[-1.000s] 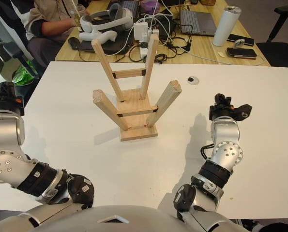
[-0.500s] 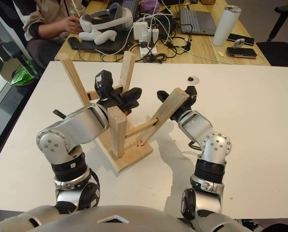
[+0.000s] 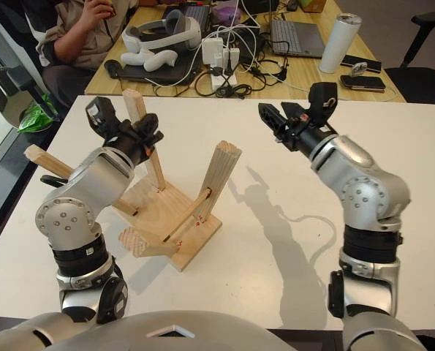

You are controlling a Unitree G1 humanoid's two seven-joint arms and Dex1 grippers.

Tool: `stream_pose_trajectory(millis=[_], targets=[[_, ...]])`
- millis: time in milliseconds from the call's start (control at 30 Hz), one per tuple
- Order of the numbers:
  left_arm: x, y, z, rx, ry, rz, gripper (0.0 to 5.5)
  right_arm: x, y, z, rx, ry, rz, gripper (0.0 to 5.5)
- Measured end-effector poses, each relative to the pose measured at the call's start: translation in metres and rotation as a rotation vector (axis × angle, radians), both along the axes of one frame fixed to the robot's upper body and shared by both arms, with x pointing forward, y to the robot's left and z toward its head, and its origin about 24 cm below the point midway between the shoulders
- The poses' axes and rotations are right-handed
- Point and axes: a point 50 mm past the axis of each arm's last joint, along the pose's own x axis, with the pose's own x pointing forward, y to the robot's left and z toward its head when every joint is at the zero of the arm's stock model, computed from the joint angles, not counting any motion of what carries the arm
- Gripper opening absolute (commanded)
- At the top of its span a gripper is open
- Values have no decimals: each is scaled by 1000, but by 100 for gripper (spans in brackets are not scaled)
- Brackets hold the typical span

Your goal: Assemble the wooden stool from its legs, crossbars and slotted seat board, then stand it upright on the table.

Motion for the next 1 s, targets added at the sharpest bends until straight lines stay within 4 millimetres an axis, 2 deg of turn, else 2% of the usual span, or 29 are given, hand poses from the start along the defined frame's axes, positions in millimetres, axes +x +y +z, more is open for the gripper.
stream_pose_trajectory(millis=[67, 133, 167, 200, 300, 367, 400, 467, 600, 833, 867, 1000], targets=[[1, 1, 14, -25, -82, 4, 113, -15, 1, 19, 133, -40, 163, 419], [1, 0, 29, -50, -175, -9, 113, -34, 7, 33, 260, -62, 337, 419], [0, -1, 39, -63, -230, -21, 113, -44, 10, 35, 267, -63, 396, 419], [0, -2, 49, -72, -279, -33, 113, -51, 13, 33, 252, -57, 426, 419], [-4, -3, 74, -93, -409, -52, 113, -75, 31, 6, 144, 57, 539, 419], [-3, 5, 79, -96, -435, -17, 113, -74, 35, -3, 31, 52, 504, 419], [-3, 9, 81, -93, -446, 4, 113, -72, 37, -21, -54, 111, 470, 419], [-3, 13, 82, -94, -452, 26, 113, -67, 39, -37, -133, 134, 415, 419], [-3, 14, 81, -90, -448, 30, 113, -59, 46, -46, -139, 101, 366, 358], [-2, 14, 79, -81, -448, 39, 113, -52, 52, -48, -70, 66, 354, 239], [-2, 15, 78, -79, -445, 42, 113, -49, 52, -48, -60, 61, 350, 212], [-1, 17, 75, -64, -438, 63, 113, -27, 48, -52, -102, 28, 273, 182]])
